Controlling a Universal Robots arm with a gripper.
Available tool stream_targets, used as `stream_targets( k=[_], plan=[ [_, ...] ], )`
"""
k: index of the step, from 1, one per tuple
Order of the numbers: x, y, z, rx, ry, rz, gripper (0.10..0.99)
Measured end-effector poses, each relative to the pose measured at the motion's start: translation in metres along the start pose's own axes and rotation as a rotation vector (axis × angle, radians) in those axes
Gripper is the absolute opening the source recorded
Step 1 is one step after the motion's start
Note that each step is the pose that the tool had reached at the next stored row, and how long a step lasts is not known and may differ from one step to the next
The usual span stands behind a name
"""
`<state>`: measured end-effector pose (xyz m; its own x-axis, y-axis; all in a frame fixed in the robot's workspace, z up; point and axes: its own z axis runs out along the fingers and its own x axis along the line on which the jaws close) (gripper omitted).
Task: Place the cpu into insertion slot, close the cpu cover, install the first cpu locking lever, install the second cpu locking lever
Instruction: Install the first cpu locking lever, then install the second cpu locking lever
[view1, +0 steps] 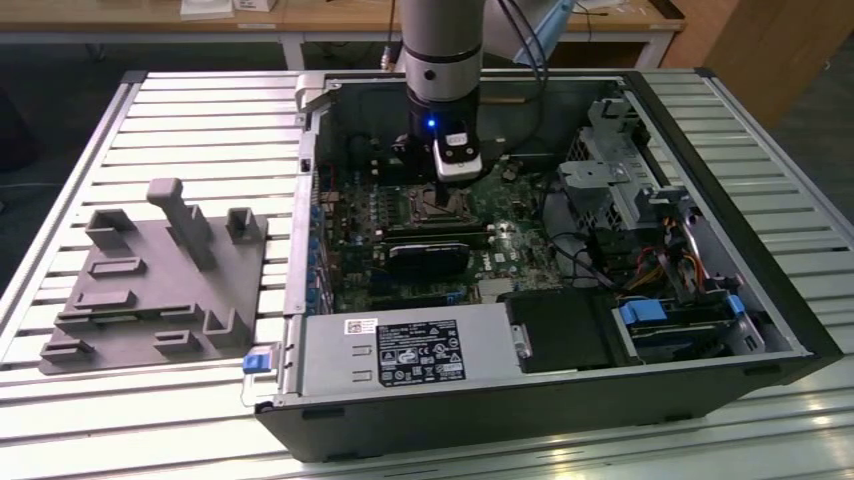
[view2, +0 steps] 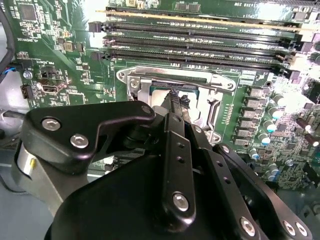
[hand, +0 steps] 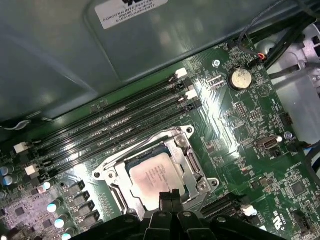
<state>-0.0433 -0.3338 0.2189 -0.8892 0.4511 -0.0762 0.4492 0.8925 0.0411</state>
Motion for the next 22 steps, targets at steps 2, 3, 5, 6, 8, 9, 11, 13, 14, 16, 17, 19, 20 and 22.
stream_targets(
  k=[2,3,5,6,8,9,11,13,14,16,17,19,20,22],
  plan=[
    [-0.0002,0.0002,-0.0023,0.0,0.0,-0.001,0.106],
    [-0.0003,0.0002,-0.0038,0.0,0.0,-0.002,0.106],
    [-0.0005,0.0004,-0.0071,0.0,0.0001,-0.003,0.106],
    [-0.0007,0.0004,-0.009,-0.001,0.0002,-0.004,0.106],
    [-0.001,0.0006,-0.0131,-0.001,0.0002,-0.005,0.106],
    [-0.0012,0.0007,-0.0151,-0.001,0.0002,-0.005,0.106],
    [-0.0015,0.0009,-0.0193,-0.001,0.0002,-0.006,0.106],
    [-0.0018,0.001,-0.0234,-0.001,0.0003,-0.006,0.106],
    [-0.0019,0.0011,-0.0246,-0.001,0.0002,-0.006,0.106],
    [-0.0019,0.0011,-0.0251,-0.001,0.0003,-0.006,0.106],
    [-0.0019,0.0012,-0.0251,-0.001,0.0002,-0.006,0.106],
    [-0.0019,0.0011,-0.0254,-0.001,0.0003,-0.006,0.106],
    [-0.0019,0.0011,-0.0254,-0.001,0.0003,-0.006,0.106],
    [-0.0019,0.0011,-0.0254,-0.001,0.0003,-0.006,0.106]
  ],
)
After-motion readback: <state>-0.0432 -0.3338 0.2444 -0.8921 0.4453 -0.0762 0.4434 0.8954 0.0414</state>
